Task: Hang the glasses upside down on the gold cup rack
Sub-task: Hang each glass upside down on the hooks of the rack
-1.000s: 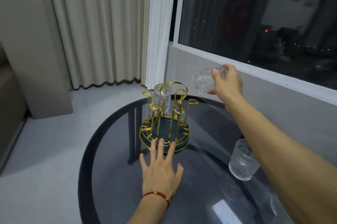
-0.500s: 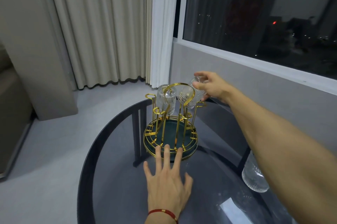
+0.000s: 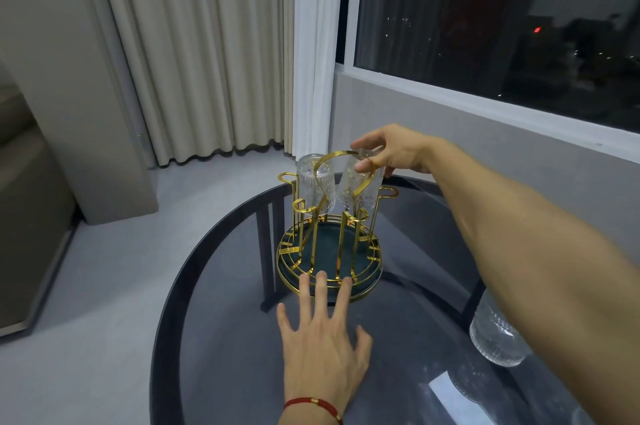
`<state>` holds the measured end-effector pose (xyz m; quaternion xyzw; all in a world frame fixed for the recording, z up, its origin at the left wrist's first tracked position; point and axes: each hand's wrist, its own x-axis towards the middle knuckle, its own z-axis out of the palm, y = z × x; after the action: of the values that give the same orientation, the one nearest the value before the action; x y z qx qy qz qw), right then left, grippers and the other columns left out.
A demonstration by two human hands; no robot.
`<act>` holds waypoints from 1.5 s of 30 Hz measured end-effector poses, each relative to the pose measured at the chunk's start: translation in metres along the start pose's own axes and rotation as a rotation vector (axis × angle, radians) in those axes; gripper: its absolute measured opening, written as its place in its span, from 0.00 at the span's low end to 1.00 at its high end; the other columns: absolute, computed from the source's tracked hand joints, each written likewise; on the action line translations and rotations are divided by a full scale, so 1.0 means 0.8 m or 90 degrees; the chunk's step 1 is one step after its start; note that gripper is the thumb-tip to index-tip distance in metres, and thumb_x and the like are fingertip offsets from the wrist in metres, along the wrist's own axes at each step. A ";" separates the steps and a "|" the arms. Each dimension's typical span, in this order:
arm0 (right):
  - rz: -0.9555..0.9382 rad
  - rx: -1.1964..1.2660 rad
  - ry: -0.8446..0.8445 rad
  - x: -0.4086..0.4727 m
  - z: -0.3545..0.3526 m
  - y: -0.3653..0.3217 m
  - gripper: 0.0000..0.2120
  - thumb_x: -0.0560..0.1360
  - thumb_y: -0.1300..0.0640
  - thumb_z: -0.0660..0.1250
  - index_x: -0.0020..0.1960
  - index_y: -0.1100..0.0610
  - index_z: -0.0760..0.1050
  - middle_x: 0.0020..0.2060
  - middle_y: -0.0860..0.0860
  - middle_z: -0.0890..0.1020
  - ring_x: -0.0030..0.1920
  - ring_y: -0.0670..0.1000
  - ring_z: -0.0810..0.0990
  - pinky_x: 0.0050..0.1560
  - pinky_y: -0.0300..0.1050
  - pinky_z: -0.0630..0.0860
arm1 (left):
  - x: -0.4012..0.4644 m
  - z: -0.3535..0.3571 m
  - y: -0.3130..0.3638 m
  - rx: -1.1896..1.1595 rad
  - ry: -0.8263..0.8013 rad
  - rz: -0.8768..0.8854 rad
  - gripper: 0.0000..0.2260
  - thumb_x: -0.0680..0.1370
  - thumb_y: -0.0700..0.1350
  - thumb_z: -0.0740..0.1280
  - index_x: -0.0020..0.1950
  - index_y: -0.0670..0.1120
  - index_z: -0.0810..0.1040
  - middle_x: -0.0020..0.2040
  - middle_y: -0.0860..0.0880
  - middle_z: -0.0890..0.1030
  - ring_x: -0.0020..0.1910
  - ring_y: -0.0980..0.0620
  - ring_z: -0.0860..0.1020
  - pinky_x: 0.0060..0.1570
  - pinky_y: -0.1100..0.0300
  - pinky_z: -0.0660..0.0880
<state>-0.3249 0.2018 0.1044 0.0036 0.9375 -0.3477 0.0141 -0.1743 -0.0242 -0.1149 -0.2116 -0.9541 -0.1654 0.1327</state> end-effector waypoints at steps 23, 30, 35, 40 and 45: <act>0.075 0.223 0.203 -0.064 0.030 0.008 0.25 0.81 0.73 0.57 0.71 0.55 0.76 0.71 0.58 0.75 0.70 0.58 0.75 0.47 0.45 0.84 | -0.002 0.000 0.001 0.001 -0.001 -0.012 0.33 0.76 0.62 0.55 0.81 0.58 0.58 0.82 0.46 0.60 0.82 0.41 0.51 0.71 0.29 0.59; 0.006 0.064 0.203 -0.195 0.038 0.000 0.17 0.81 0.67 0.62 0.62 0.51 0.80 0.64 0.54 0.81 0.61 0.54 0.80 0.55 0.52 0.84 | -0.012 -0.015 0.009 0.026 -0.042 -0.008 0.33 0.79 0.59 0.56 0.83 0.55 0.49 0.84 0.45 0.50 0.82 0.41 0.45 0.74 0.34 0.56; -0.022 -0.085 0.207 -0.308 0.059 -0.007 0.17 0.80 0.64 0.63 0.62 0.49 0.83 0.60 0.46 0.83 0.58 0.46 0.81 0.59 0.45 0.78 | -0.029 -0.016 0.013 0.021 -0.009 -0.005 0.27 0.76 0.50 0.65 0.75 0.48 0.71 0.78 0.42 0.68 0.76 0.40 0.65 0.67 0.35 0.68; -0.060 -0.119 0.299 -0.416 0.092 0.003 0.18 0.76 0.66 0.62 0.58 0.53 0.85 0.53 0.51 0.85 0.53 0.49 0.83 0.59 0.44 0.77 | -0.065 -0.039 0.066 -0.054 -0.069 0.033 0.28 0.77 0.53 0.64 0.77 0.48 0.66 0.78 0.45 0.66 0.77 0.44 0.61 0.72 0.39 0.62; -0.054 -0.047 0.546 -0.516 0.112 0.032 0.17 0.72 0.71 0.65 0.50 0.54 0.86 0.45 0.48 0.87 0.46 0.47 0.85 0.53 0.41 0.80 | -0.107 -0.078 0.150 -0.402 -0.122 0.175 0.25 0.73 0.47 0.70 0.70 0.47 0.71 0.67 0.46 0.75 0.67 0.46 0.71 0.65 0.55 0.68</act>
<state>0.0906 0.1639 0.0321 0.1089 0.8697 -0.2814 -0.3906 -0.0345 0.0244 -0.0551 -0.3829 -0.8267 -0.4122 -0.0088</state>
